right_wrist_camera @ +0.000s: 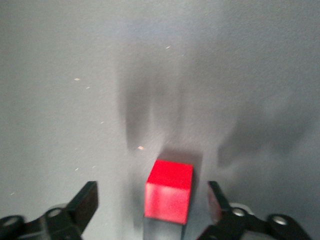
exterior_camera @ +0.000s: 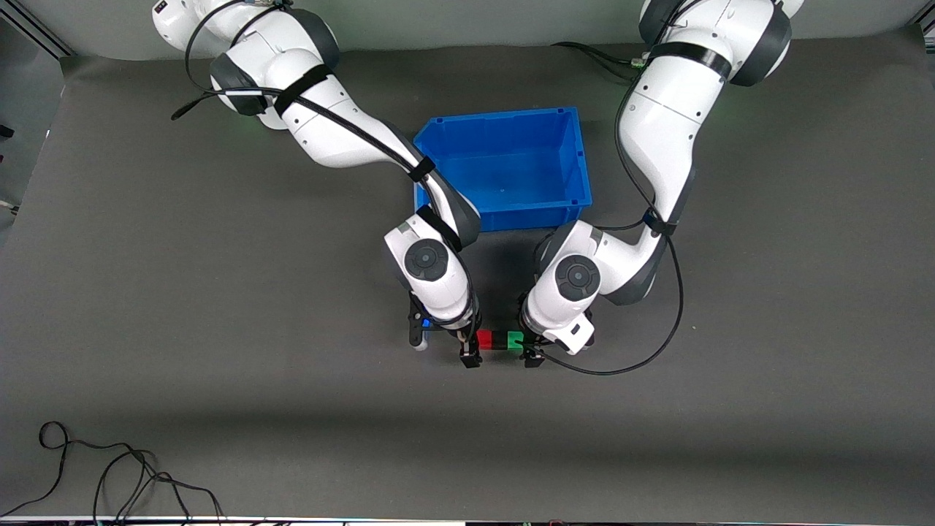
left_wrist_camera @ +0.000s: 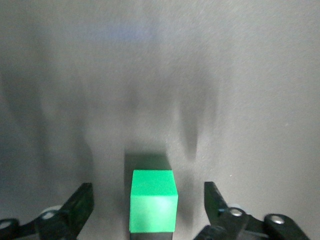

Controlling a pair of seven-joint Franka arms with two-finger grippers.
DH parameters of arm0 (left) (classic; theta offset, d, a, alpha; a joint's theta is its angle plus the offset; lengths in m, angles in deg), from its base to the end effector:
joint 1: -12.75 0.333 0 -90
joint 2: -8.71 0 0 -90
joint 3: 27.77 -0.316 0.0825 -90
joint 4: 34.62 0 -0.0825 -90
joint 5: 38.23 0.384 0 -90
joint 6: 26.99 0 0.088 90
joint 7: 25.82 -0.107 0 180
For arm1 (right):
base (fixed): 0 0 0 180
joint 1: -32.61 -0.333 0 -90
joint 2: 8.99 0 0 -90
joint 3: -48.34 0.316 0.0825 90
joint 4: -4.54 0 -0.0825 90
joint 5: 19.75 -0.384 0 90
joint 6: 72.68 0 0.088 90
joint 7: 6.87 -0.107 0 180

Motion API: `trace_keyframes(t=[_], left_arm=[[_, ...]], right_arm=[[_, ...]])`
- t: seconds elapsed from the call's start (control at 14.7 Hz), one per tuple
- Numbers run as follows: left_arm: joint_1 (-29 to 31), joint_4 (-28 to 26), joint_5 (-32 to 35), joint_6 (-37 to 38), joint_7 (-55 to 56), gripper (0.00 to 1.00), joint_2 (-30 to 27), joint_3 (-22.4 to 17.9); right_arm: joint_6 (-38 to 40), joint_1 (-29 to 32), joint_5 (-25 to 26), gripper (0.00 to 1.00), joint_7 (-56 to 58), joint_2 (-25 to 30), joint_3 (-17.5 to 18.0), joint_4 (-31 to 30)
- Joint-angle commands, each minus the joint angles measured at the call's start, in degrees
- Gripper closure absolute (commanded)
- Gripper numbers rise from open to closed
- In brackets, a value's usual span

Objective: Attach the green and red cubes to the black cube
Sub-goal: 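Open both grippers and lift them off the cubes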

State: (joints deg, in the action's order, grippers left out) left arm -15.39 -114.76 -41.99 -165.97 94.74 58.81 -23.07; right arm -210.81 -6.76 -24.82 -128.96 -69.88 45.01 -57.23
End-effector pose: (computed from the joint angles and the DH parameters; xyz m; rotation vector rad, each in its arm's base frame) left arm 0.6331 -0.3932 0.1965 2.0536 2.1388 -0.1025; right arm 0.6345 0.4832 0.1980 -2.0778 1.9807 -0.0443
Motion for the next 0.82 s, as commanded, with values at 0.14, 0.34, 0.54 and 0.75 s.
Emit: trace_keyframes(t=[0.14,0.34,0.54,0.75], left_arm=[[3.1,-0.1,6.0,15.9,-10.3,0.00,-6.9,-0.4],[7.6,-1.7,4.7,24.3,-25.2,0.00,-14.0,-0.2],[13.6,-2.0,1.4,32.1,-45.4,0.00,-21.6,-0.1],[16.4,-2.5,0.9,35.3,-57.2,0.00,-25.1,-0.5]], right_arm=[[14.8,3.0,0.8,0.00,10.5,9.0,0.1,0.6],[27.0,6.8,0.0,0.00,22.0,16.9,0.5,0.2],[40.4,11.7,-2.4,0.00,40.6,25.1,0.4,0.2],[52.1,16.2,-2.7,0.00,58.1,31.3,0.0,0.2]])
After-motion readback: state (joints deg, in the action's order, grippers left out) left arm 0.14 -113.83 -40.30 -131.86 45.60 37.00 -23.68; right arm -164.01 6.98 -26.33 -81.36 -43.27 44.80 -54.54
